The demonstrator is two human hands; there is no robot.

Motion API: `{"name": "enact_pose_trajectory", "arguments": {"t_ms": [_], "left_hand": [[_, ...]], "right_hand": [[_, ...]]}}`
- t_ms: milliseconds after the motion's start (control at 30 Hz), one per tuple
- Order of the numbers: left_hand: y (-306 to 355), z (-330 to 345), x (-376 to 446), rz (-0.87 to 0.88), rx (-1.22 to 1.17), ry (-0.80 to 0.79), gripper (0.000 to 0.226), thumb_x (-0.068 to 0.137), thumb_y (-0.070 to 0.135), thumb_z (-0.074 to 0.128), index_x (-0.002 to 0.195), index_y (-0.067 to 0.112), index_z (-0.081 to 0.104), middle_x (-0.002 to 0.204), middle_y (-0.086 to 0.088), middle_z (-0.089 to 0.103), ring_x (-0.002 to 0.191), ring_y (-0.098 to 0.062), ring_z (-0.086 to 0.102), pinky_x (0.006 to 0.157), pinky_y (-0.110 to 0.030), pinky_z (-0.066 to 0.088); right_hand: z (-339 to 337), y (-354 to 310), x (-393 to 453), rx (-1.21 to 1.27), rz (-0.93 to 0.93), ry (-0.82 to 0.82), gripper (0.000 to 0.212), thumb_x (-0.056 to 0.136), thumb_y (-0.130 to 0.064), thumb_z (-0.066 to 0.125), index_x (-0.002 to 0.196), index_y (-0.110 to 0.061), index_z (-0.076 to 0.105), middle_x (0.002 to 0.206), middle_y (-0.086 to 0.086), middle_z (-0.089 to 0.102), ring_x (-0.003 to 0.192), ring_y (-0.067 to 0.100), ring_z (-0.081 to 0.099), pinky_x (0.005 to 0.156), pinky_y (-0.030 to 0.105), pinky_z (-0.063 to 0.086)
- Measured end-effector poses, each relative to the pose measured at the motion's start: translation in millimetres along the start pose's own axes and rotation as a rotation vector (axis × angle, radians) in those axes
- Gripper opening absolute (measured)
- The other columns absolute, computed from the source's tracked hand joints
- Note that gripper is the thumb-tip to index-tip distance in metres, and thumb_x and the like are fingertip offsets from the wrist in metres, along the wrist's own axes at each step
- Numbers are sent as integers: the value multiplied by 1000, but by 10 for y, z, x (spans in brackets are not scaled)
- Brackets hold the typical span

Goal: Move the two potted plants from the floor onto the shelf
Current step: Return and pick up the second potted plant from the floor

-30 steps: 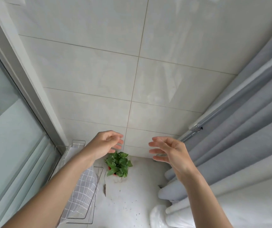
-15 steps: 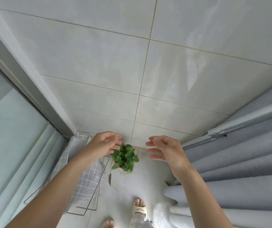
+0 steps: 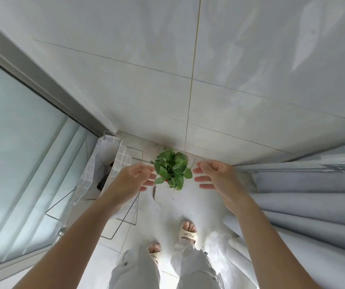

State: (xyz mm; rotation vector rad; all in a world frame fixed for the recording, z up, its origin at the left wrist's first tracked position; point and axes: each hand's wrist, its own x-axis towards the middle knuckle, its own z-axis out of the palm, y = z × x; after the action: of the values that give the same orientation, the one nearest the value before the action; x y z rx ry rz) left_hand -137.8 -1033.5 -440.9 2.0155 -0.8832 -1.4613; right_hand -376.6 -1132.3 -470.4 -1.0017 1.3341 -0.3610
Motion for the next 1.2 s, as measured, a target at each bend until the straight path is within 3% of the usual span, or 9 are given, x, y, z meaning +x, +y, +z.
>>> {"name": "enact_pose_trajectory", "arguments": {"t_ms": [233, 667, 833, 1000, 1200], "left_hand": [[-597, 349, 598, -82, -19, -4, 20, 104, 21, 48, 108, 24, 68, 103, 1, 77, 90, -8, 74, 91, -40, 59], [-2018, 957, 1448, -213, -158, -31, 23, 102, 17, 49, 111, 18, 70, 96, 4, 79, 89, -12, 76, 81, -31, 57], [-2447, 1127, 1775, -248, -248, 21, 24, 102, 15, 48, 111, 15, 71, 100, -1, 79, 91, -16, 76, 78, -30, 58], [-2848, 1457, 2246, -359, -457, 118, 22, 101, 8, 47, 111, 6, 67, 107, -11, 74, 97, -24, 73, 86, -36, 58], [-3377, 1667, 2837, -262, -541, 2, 21, 100, 16, 55, 116, 9, 67, 110, -8, 75, 99, -23, 74, 81, -34, 58]], "right_hand": [[64, 714, 504, -13, 62, 23, 15, 97, -28, 60, 103, -20, 72, 92, -5, 79, 82, 14, 76, 76, 34, 63], [605, 2184, 1252, 106, 202, 102, 17, 98, -21, 59, 105, -16, 73, 96, 1, 78, 88, 22, 76, 79, 37, 62], [803, 2692, 1699, 80, 249, 138, 15, 96, -19, 59, 100, -16, 74, 92, 1, 79, 85, 21, 76, 75, 35, 63], [1106, 3249, 2257, 86, 355, 187, 13, 93, -11, 60, 101, -10, 71, 93, 8, 76, 82, 24, 75, 72, 35, 63], [1115, 3546, 2880, -5, 233, 207, 7, 91, -14, 62, 94, -14, 68, 90, 4, 76, 75, 19, 75, 71, 35, 63]]}}
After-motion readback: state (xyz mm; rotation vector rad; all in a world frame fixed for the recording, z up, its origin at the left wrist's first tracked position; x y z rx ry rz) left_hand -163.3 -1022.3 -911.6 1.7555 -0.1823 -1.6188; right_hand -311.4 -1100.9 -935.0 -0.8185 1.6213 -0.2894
